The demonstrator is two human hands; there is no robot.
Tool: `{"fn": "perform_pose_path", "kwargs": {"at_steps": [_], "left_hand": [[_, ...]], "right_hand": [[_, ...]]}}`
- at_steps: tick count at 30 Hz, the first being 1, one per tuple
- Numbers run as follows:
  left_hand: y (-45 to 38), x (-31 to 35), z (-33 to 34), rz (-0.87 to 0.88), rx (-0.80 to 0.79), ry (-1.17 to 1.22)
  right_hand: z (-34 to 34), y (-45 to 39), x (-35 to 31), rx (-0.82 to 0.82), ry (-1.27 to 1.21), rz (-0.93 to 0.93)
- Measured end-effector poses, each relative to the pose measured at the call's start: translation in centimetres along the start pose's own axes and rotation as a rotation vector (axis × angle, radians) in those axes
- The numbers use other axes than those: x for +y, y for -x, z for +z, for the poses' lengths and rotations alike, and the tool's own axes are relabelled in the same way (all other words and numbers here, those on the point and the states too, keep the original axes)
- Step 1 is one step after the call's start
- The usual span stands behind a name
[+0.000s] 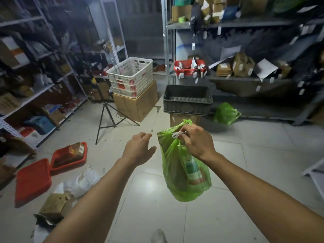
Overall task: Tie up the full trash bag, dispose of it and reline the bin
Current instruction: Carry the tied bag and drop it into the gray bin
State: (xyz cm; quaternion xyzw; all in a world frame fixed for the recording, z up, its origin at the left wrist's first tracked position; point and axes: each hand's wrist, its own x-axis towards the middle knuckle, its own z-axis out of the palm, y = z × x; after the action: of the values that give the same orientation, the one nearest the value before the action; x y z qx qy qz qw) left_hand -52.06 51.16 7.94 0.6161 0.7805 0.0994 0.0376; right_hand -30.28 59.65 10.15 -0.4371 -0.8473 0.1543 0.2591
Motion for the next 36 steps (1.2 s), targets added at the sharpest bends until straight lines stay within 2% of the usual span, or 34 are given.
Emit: {"fn": "perform_pose_path", "kwargs": {"at_steps": [7,14,23,36], "left_hand": [[-12.7,-0.6,1.8,0.119,-0.035,0.029],[-24.8,-1.7,1.5,0.233,-0.052,0.007],[-37.1,-0.9,3.7,0.243,-0.104,-0.013],[-55.0,3.9,8.0,0.171,-0.167,-0.047]], "right_hand": [[1.7,-8.3,4.7,-0.007,0.053,0.127],[3.5,-16.6,8.1,0.055,0.047,0.238],[5.2,-27.2,13.7,0.102,0.005,0.344],[6.0,-44.2,27.2,0.028,-0.077,0.34]]}}
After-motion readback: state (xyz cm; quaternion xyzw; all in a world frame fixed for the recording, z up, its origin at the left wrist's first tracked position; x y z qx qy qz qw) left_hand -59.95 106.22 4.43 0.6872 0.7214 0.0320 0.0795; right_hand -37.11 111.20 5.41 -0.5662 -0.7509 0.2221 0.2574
